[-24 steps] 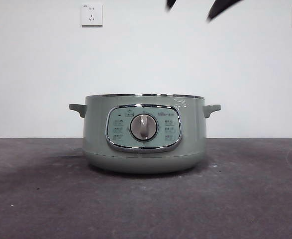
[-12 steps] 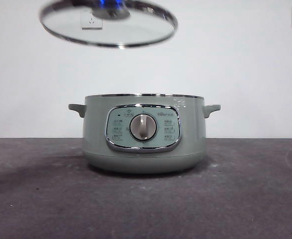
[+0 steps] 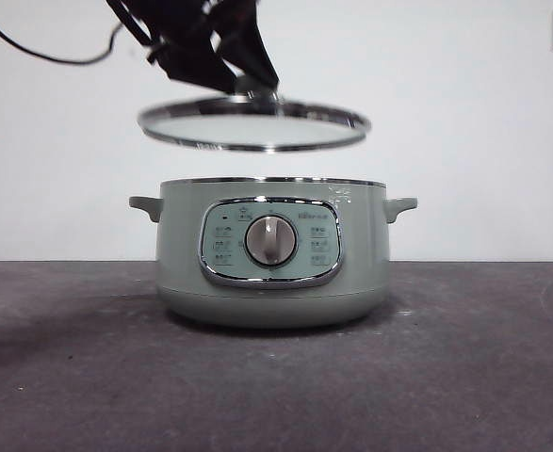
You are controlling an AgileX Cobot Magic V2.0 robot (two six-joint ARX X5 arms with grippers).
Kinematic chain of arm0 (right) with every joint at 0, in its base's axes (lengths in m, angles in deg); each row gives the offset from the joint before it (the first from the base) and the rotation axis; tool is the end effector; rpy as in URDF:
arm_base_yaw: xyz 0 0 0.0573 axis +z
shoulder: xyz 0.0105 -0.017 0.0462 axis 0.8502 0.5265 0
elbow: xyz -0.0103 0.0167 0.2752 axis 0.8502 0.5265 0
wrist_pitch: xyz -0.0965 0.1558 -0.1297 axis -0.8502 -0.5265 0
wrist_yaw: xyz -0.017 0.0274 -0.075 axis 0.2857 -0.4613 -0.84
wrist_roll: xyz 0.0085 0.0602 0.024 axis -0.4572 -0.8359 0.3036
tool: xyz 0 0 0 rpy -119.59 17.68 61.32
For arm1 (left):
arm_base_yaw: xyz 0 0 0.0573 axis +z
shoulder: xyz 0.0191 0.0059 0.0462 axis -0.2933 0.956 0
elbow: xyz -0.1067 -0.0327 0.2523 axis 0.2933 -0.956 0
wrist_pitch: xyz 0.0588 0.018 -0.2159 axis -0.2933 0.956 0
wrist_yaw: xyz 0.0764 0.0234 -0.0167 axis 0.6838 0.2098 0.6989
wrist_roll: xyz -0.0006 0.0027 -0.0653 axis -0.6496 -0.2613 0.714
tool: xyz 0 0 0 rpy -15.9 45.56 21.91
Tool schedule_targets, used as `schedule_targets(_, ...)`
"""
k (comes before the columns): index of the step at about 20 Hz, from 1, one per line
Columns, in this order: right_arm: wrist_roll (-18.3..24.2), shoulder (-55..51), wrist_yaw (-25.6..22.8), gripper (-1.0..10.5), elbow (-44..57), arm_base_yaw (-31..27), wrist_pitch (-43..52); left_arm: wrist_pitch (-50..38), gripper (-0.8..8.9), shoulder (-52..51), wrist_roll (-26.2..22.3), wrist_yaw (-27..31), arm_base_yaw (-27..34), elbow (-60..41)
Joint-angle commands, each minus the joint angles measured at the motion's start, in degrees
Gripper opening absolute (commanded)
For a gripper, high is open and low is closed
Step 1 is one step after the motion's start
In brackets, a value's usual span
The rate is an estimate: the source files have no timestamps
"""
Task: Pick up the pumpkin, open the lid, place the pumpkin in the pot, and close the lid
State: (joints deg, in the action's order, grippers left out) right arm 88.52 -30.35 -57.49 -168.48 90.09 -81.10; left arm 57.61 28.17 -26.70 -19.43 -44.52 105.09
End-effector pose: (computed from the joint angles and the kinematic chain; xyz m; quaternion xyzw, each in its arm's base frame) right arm 0.0818 0.0494 0.4567 -0.0724 0.2433 0.2531 0.9336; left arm 0.3188 -0.1804 0.3395 0.0805 0.2033 -0.3745 0.9011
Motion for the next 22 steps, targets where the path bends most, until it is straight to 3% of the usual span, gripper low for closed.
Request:
schedule_targets(1,-0.5,-0.1,0.0,6.0,0.0,0.1,-0.3,-3.9,-0.09,1.2,-0.5,-0.5,-0.3,0.2)
schedule_targets(16,-0.5,-0.1,0.0,6.0,0.0,0.1,-1.1,-7.3,-0.09,7.2,-0.4,-0.2,-0.7,0.2)
schedule_targets(22,-0.4,-0.1,0.0,6.0,0.0,0.1,-1.1,-4.9,-0.09,7.3,-0.4,0.9,-1.1,0.2)
